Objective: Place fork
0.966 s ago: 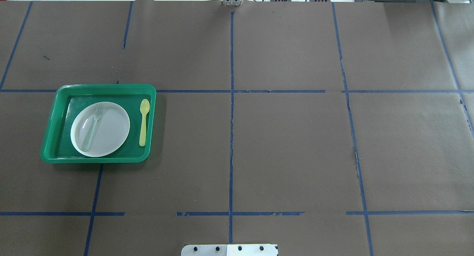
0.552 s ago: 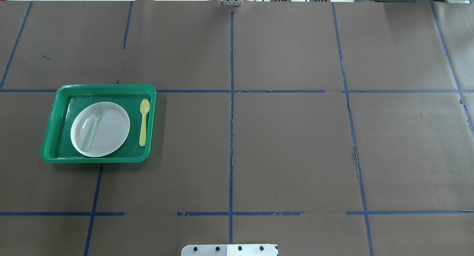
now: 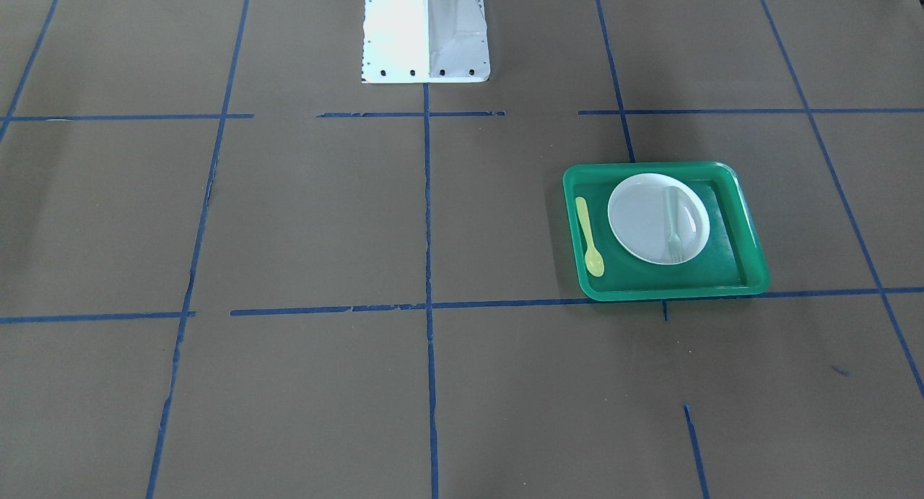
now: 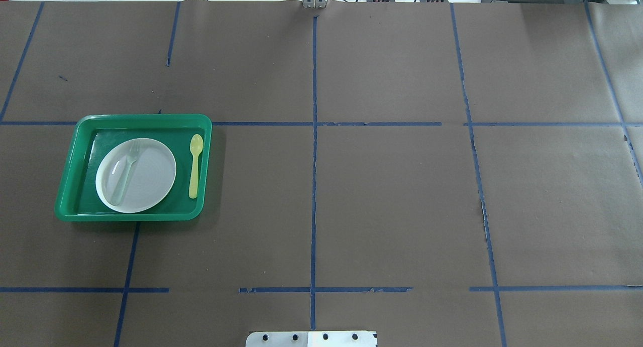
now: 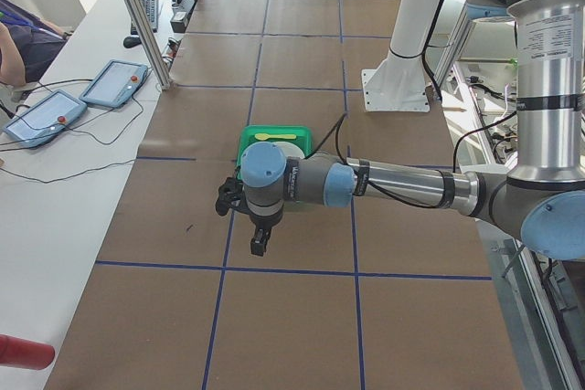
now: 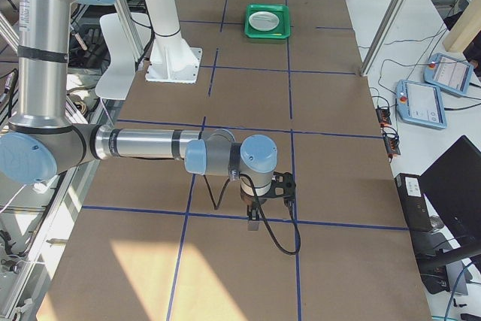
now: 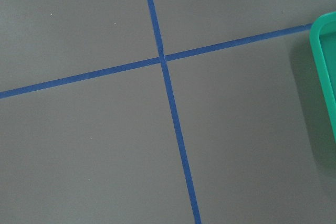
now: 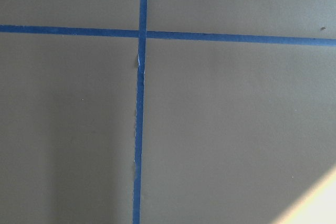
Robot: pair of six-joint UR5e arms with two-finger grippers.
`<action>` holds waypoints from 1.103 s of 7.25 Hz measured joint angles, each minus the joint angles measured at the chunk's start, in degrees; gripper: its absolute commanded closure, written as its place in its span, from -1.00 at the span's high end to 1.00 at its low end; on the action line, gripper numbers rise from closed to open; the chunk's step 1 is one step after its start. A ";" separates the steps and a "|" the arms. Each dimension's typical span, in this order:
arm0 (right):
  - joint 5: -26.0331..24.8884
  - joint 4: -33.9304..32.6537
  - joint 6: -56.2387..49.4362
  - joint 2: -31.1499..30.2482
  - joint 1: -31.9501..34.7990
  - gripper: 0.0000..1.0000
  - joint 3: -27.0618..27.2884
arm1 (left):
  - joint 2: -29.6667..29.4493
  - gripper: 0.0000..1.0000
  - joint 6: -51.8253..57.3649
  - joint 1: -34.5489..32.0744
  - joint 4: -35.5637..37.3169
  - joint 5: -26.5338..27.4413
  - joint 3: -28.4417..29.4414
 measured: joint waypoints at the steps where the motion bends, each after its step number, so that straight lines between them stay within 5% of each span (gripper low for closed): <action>1: 0.00 0.00 0.00 0.00 0.00 1.00 -0.01 | -0.69 1.00 -6.38 3.64 -2.45 0.16 -1.16; 5: 0.00 0.00 0.00 0.00 0.00 1.00 0.03 | -1.52 1.00 -36.21 21.30 -24.68 9.50 -1.22; 8: 0.00 0.00 0.00 0.00 0.00 1.00 0.02 | -7.20 0.96 -51.51 32.67 -30.38 17.01 3.10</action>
